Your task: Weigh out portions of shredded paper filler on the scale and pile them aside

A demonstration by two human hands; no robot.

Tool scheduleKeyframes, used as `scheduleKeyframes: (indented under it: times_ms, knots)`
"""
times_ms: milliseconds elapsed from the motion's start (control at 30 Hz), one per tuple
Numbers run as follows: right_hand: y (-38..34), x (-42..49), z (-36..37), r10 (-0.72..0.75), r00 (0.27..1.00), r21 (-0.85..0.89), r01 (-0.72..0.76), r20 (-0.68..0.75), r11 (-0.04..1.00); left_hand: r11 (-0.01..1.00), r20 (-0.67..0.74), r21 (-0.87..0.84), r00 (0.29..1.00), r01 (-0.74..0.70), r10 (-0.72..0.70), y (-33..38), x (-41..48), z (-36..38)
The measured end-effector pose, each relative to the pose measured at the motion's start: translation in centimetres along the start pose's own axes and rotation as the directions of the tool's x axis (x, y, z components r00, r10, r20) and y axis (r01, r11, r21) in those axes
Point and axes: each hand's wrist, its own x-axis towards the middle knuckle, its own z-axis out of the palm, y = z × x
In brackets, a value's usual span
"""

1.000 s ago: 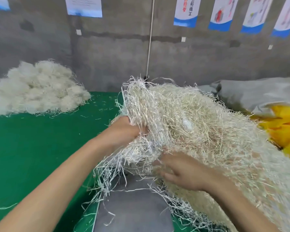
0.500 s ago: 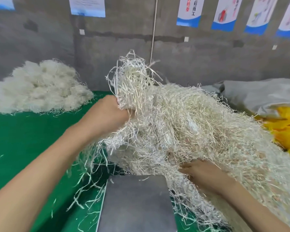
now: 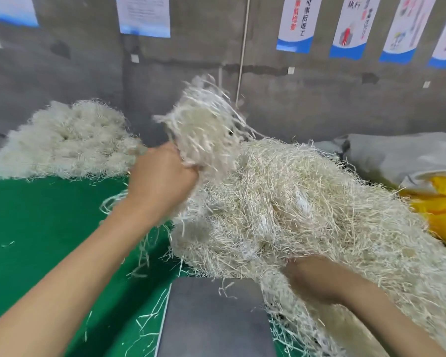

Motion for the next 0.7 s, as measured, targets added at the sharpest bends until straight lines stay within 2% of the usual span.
scheduleKeyframes:
  times_ms: [67, 100, 133, 167, 233, 267, 300, 333, 400, 433, 467, 500, 567, 600, 633, 667, 700]
  knots:
    - [-0.8, -1.5, -3.5, 0.001, 1.000, 0.118, -0.001, -0.004, 0.993, 0.997, 0.084, 0.073, 0.996, -0.018, 0.012, 0.4, -0.6, 1.3]
    - [-1.3, -2.3, -5.3, 0.014, 0.996, 0.130, -0.003, -0.087, 0.992, 0.995, 0.103, 0.099, 0.994, -0.032, 0.022, 0.5, -0.8, 1.9]
    - [-2.0, -3.2, -7.2, 0.022, 0.972, 0.133, 0.009, -0.236, 0.991, 0.991, 0.110, 0.126, 0.993, -0.047, 0.033, 0.5, -1.1, 2.3]
    - [-2.7, -4.0, -8.9, 0.014, 0.903, 0.137, 0.049, -0.429, 0.989, 0.986, 0.116, 0.156, 0.992, -0.062, 0.044, 0.6, -1.3, 2.6]
    - [-4.5, -5.3, -11.6, -0.019, 0.672, 0.146, 0.189, -0.741, 0.971, 0.972, 0.140, 0.214, 0.988, -0.100, 0.071, 1.1, -1.7, 2.8]
    - [-5.2, -5.4, -12.3, -0.052, 0.576, 0.108, 0.240, -0.816, 0.965, 0.964, 0.158, 0.233, 0.983, -0.125, 0.089, 1.6, -2.0, 2.8]
    - [-6.0, -5.1, -12.8, -0.098, 0.532, 0.048, 0.253, -0.841, 0.966, 0.959, 0.187, 0.236, 0.976, -0.155, 0.111, 2.3, -2.4, 2.7]
    - [-6.7, -4.5, -13.0, -0.154, 0.550, -0.012, 0.252, -0.821, 0.968, 0.962, 0.229, 0.200, 0.963, -0.187, 0.140, 3.0, -2.8, 2.8]
    - [-8.0, -3.2, -12.9, -0.223, 0.688, -0.035, 0.277, -0.690, 0.960, 0.985, 0.317, -0.058, 0.932, -0.164, 0.174, 4.4, -3.6, 2.3]
    - [-8.4, -2.6, -12.5, -0.223, 0.746, 0.014, 0.297, -0.627, 0.955, 0.966, 0.360, -0.247, 0.918, -0.077, 0.165, 4.9, -3.8, 1.9]
    - [-8.6, -2.0, -12.0, -0.197, 0.779, 0.102, 0.316, -0.595, 0.943, 0.900, 0.402, -0.432, 0.905, 0.051, 0.141, 5.2, -4.0, 1.3]
    - [-8.8, -1.7, -11.5, -0.147, 0.800, 0.223, 0.331, -0.582, 0.917, 0.787, 0.445, -0.585, 0.889, 0.198, 0.107, 5.4, -4.3, 0.6]
    - [-9.5, -1.2, -10.5, -0.036, 0.789, 0.426, 0.369, -0.613, 0.826, 0.494, 0.519, -0.749, 0.854, 0.441, 0.025, 5.1, -4.8, -0.1]
    - [-10.0, -1.0, -10.0, 0.013, 0.764, 0.476, 0.389, -0.645, 0.789, 0.380, 0.541, -0.778, 0.841, 0.501, -0.001, 5.0, -5.0, -0.3]
    - [-10.5, -0.9, -9.6, 0.062, 0.735, 0.510, 0.404, -0.675, 0.760, 0.318, 0.542, -0.795, 0.841, 0.516, -0.011, 4.9, -5.2, -0.4]
    - [-10.7, -0.8, -9.3, 0.114, 0.708, 0.545, 0.419, -0.697, 0.727, 0.320, 0.517, -0.810, 0.856, 0.492, -0.006, 4.7, -5.6, -0.3]
    - [-10.6, -0.8, -9.0, 0.164, 0.686, 0.582, 0.438, -0.709, 0.685, 0.379, 0.472, -0.815, 0.882, 0.437, -0.003, 4.4, -6.0, -0.1]
